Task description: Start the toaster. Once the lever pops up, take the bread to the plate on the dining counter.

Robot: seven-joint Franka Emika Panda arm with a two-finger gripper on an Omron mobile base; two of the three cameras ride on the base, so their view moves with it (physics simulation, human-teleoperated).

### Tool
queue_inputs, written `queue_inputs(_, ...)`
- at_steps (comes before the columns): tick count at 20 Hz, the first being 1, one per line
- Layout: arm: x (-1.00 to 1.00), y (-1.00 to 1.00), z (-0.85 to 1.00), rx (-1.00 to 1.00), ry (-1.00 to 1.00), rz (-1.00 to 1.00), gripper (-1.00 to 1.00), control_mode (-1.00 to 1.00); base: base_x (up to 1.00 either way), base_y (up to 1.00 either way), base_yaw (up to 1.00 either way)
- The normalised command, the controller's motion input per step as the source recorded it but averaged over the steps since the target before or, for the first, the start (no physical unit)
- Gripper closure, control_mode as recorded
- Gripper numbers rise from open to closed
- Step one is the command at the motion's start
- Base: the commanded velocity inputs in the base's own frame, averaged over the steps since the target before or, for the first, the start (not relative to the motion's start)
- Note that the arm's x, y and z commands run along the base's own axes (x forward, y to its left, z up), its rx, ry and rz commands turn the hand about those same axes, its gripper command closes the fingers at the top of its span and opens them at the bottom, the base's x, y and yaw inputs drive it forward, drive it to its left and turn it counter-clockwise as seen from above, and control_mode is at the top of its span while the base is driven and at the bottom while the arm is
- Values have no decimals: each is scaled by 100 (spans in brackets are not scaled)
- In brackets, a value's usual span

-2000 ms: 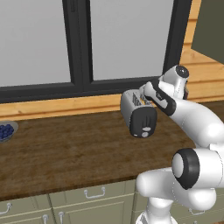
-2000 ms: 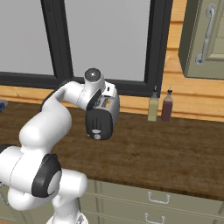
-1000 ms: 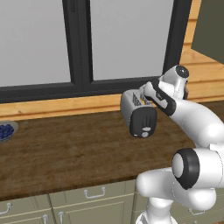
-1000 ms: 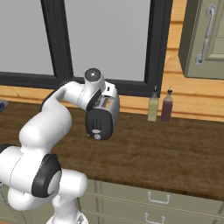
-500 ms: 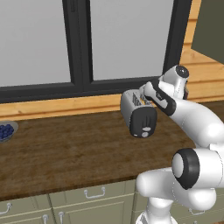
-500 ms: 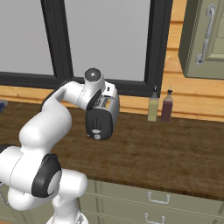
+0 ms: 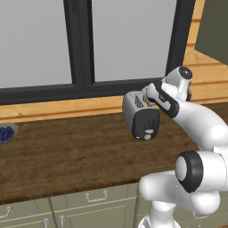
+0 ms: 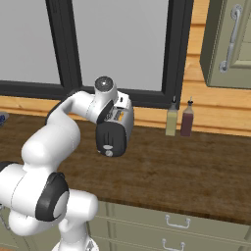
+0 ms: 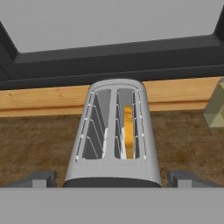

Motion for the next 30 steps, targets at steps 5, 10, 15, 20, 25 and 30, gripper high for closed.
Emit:
queue_inputs(5,0,0,0,0,0,0,-100,-100,0,0,0)
queue_inputs(10,0,0,0,0,0,0,-100,-100,0,0,0)
queue_inputs(15,0,0,0,0,0,0,-100,-100,0,0,0)
queue_inputs(20,0,0,0,0,0,0,-100,-100,0,0,0)
queue_inputs(25,0,0,0,0,0,0,-100,-100,0,0,0)
queue_inputs(30,0,0,0,0,0,0,-100,-100,0,0,0)
